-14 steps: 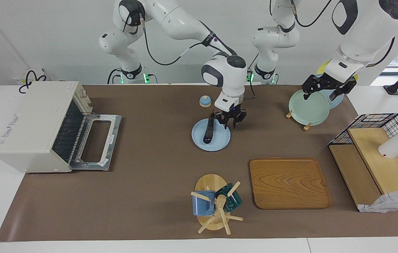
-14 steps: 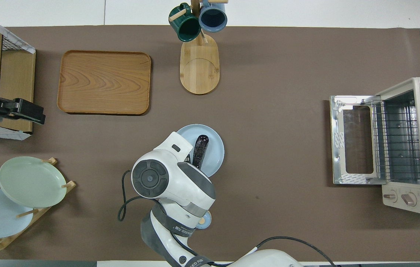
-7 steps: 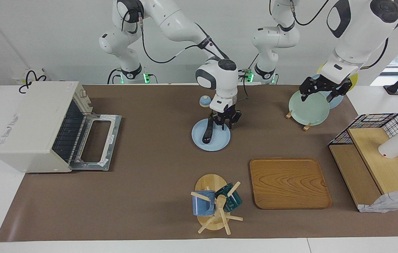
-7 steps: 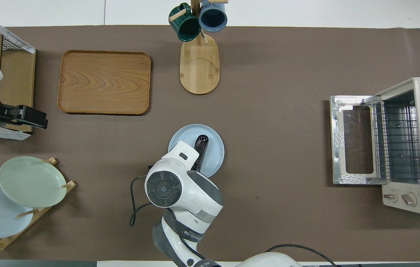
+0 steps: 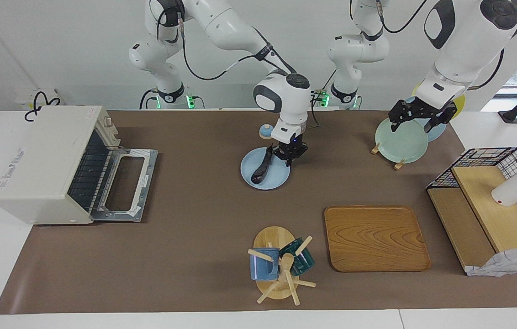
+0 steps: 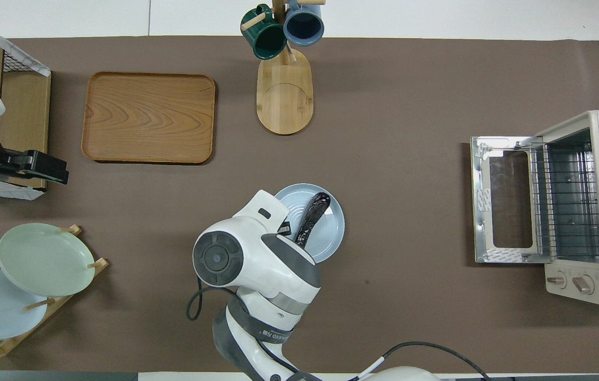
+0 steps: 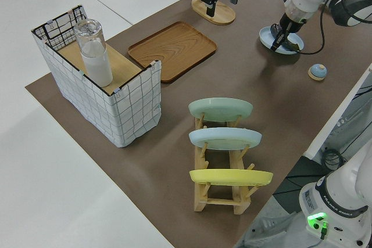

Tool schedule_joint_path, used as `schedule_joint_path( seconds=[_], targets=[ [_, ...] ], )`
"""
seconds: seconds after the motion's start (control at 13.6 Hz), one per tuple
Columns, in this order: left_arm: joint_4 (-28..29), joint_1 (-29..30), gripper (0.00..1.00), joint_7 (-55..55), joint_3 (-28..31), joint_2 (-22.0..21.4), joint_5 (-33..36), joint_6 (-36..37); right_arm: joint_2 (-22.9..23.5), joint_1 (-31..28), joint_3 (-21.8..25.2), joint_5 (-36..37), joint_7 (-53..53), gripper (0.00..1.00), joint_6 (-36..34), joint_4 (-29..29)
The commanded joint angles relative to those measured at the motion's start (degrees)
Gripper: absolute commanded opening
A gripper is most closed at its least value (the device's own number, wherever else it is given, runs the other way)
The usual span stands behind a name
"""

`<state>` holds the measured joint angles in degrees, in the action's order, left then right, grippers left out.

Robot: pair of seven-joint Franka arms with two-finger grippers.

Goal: Put eggplant into oven
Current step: 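Carry the plate with the eggplant into the open oven with the right gripper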

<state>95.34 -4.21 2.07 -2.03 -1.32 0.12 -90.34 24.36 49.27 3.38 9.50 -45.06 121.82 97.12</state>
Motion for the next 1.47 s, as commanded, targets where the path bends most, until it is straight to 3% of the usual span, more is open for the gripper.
schedule_joint_path(
  seconds=[0.0, 0.37, 0.59, 0.81, 0.96, 1.4],
  targets=[
    [1.8, 0.0, 1.00, -0.7, -0.3, -1.6, 0.9, -0.6, -4.8, -6.4, -0.3, 1.0, 6.4, 0.00, -4.7, 0.7],
    [-0.7, 0.1, 1.00, -0.8, -0.2, -0.7, -1.3, 2.2, -18.1, -20.3, -0.3, 1.3, 20.9, 0.00, -8.9, 12.1],
    [-0.3, 0.1, 1.00, -0.7, -0.2, -0.9, -1.3, 2.0, -21.6, -29.5, -0.4, 1.1, 28.3, 0.00, -14.0, 14.1],
    [-0.2, 0.1, 1.00, -0.7, -0.1, -1.0, -1.3, 1.7, -27.3, -39.1, -0.4, 0.6, 39.7, 0.00, -12.5, 21.9],
    [-0.1, -0.1, 1.00, -0.7, -0.1, -1.1, -1.3, 1.7, -27.8, -43.2, -0.4, 0.4, 44.0, 0.00, -12.0, 23.5],
    [0.2, 0.1, 1.00, -0.7, -0.1, -1.3, -1.3, 1.7, -29.3, -50.4, -0.3, 0.3, 53.2, 0.00, -2.3, 31.4]
  ],
)
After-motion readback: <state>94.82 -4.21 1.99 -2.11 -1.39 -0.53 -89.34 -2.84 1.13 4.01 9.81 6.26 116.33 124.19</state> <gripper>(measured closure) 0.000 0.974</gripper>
